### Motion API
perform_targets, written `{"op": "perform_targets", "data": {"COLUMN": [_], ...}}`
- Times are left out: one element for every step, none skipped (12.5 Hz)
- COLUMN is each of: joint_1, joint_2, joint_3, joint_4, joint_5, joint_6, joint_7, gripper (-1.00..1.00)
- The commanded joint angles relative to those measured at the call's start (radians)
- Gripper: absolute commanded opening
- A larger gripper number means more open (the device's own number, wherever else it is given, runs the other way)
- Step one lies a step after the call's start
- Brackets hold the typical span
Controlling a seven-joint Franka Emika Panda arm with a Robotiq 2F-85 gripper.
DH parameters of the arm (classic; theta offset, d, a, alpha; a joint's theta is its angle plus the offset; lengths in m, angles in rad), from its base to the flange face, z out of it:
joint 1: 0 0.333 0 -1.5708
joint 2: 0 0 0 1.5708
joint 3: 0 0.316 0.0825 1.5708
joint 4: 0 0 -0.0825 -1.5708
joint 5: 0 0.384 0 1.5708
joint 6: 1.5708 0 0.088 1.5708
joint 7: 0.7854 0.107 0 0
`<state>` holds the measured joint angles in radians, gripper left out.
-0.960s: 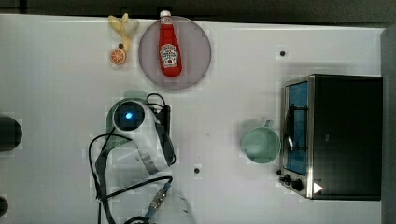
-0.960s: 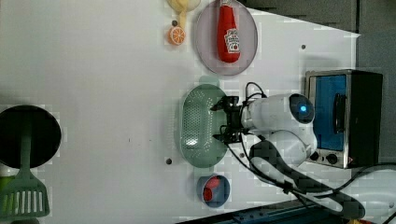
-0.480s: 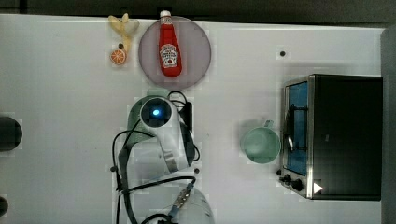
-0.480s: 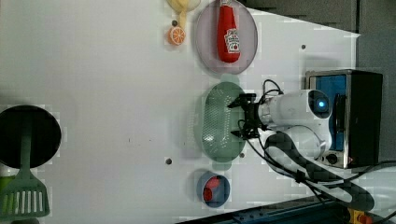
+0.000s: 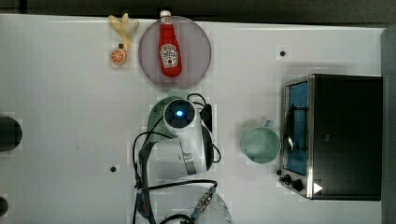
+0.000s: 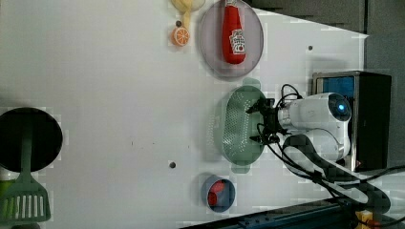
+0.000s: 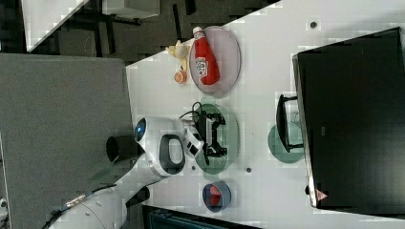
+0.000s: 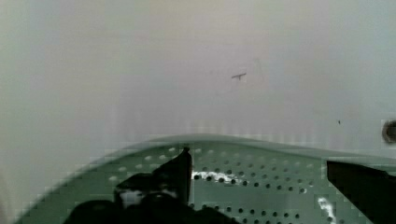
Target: Drag strainer left to right.
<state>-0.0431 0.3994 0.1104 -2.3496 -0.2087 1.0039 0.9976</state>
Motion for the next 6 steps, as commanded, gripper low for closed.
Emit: {"op": "perform_targets", "data": {"joint_1": [-0.008,-0.009,-0.010,-0.010,-0.010,-0.010], "joint_2": [-0.026,-0.026,-0.026,-0.026,-0.026,-0.026], "joint_3": [-0.056,-0.075,-0.093,-0.111,-0.127,-0.144], "joint_4": [0.011,0.011,0.011,0.011,0.012,0.010], "joint_5": [0.024,0.023,0.023,0.023,0.023,0.023], "joint_6": [0.021,0.024,0.030,0.034,0.036,0.036], "joint_7": [-0.130,-0.147,-0.158,-0.171,-0.183,-0.191], "gripper": [1.00,1.00,1.00,1.00,1.00,1.00]}}
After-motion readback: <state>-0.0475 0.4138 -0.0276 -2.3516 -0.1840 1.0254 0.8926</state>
